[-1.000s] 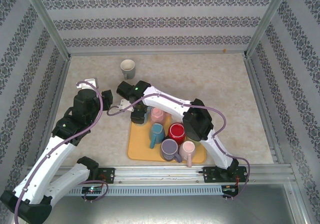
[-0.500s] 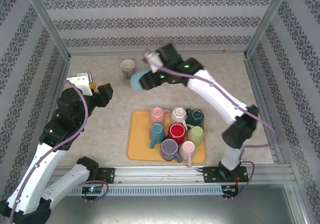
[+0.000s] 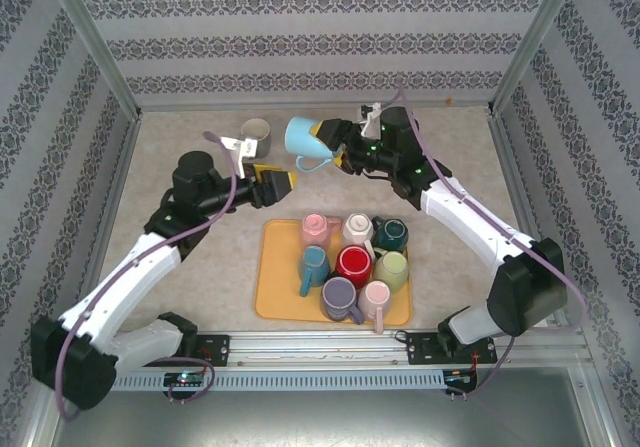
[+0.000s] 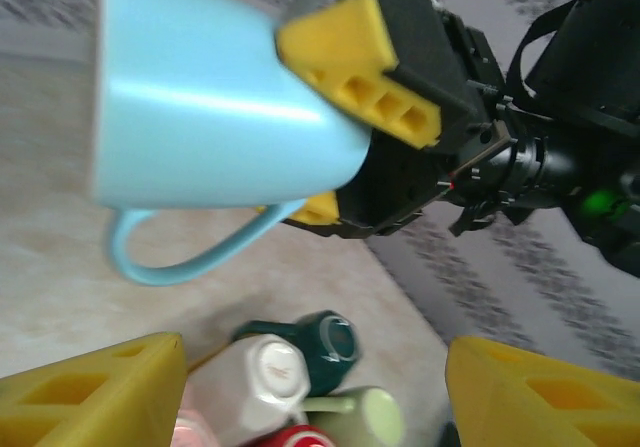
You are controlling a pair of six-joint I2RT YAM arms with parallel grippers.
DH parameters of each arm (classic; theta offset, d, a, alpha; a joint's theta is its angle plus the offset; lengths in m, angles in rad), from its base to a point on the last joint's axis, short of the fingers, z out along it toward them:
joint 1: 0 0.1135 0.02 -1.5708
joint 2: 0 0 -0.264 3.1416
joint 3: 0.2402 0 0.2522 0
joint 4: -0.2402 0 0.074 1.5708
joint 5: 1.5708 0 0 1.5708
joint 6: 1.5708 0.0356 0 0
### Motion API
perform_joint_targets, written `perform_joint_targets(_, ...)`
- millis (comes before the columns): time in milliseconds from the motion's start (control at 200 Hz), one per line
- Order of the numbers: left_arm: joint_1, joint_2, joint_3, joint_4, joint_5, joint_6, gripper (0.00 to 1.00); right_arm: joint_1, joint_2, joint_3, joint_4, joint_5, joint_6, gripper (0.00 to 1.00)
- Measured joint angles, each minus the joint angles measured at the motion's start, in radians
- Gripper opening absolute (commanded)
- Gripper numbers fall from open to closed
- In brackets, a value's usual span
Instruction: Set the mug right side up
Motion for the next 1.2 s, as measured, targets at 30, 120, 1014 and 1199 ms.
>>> perform_joint_targets(30, 0.002, 0.024, -0.008, 0.046, 0.03, -0.033, 0.71, -0.002, -0.007, -0.008, 0.024, -0.01, 0.027, 0.31)
perform_joint_targets(120, 0.016, 0.084, -0.02, 0.194, 0.115, -0.132, 0.71, -0.011, -0.042, -0.031, 0.085, -0.028, 0.082, 0.31)
perform_joint_targets(1014, 0.04, 0.431, -0.03, 1.136, 0.356, -0.635, 0.53, -0.031, -0.26, -0.198, 0.314, -0.12, 0.318, 0.32)
perform_joint_targets(1199, 0.039, 0.409, -0.03, 1.201, 0.358, -0.626, 0.34, -0.014, -0.28, -0.2, 0.315, -0.123, 0.318, 0.31)
